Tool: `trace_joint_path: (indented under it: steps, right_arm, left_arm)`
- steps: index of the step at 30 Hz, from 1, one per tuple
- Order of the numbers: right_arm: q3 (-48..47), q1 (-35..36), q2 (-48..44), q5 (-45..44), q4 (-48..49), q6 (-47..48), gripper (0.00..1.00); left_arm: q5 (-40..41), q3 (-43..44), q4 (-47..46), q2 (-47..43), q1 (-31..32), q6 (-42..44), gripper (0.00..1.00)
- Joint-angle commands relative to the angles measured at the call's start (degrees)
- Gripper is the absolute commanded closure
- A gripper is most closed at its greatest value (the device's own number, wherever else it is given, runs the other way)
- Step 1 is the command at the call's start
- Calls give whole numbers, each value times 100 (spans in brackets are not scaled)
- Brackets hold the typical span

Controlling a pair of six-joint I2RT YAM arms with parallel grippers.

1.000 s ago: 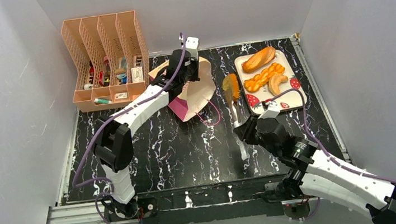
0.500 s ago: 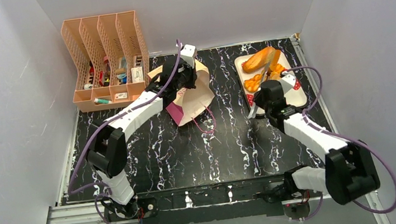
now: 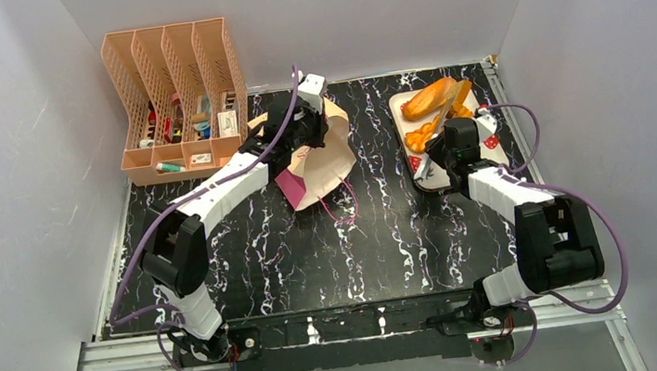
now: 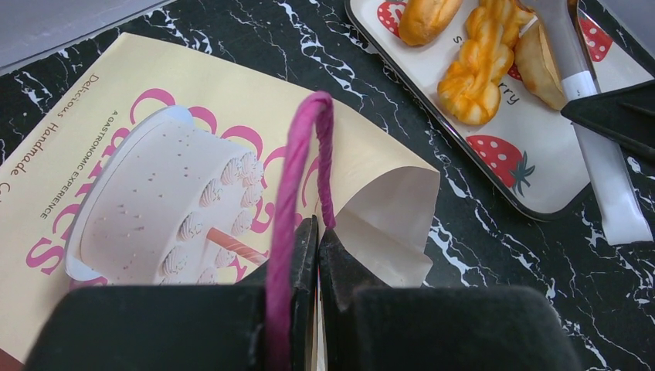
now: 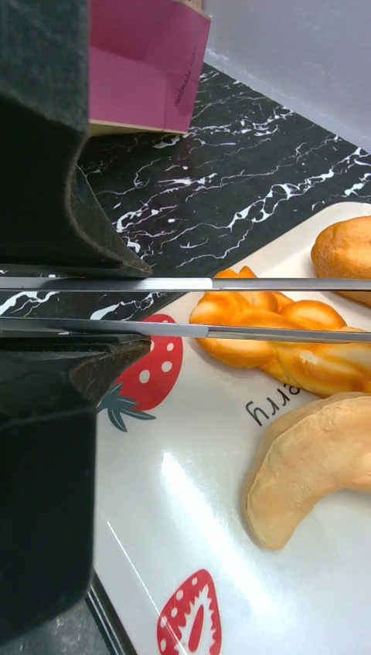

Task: Take the fake bread out of the paper bag
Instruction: Place the fake bread in the container.

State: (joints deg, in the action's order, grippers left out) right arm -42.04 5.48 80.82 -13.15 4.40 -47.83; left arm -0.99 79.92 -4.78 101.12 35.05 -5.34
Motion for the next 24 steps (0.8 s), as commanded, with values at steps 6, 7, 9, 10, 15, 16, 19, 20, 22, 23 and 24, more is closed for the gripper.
trace_joint_path:
  steps: [6,7,9,10,15,16,19,20,22,23,24]
  right_arm:
    - [-221,-232,228,312,596,-408,72]
    - [-199,-258,232,343,597,-431,72]
    - [-167,-303,233,425,606,-477,69]
    - [-152,-302,221,446,606,-496,67]
    - [-73,-317,138,505,592,-531,60]
    - [-61,-315,124,507,581,-531,60]
    - [9,-311,66,540,570,-536,60]
    - [38,-311,31,555,564,-541,60]
    - [99,-316,-53,579,546,-571,60]
    - [157,-313,-111,591,538,-596,60]
    - [202,-312,-170,588,535,-610,60]
  left_arm:
    - [-120,-2,-103,-424,11,-1,100]
    - [-120,-3,-103,-434,11,-2,100]
    - [-128,-9,-103,-440,11,-2,100]
    - [-129,-11,-103,-444,11,-12,100]
    - [-129,-12,-102,-461,11,-29,100]
    - [-129,-12,-103,-463,12,-28,100]
    - [-129,-7,-85,-485,11,-42,100]
    - [-129,-5,-77,-493,15,-45,100]
    - [-129,-11,-76,-512,11,-57,100]
    - [-129,-3,-68,-523,11,-55,100]
    - [-129,2,-67,-524,16,-57,100]
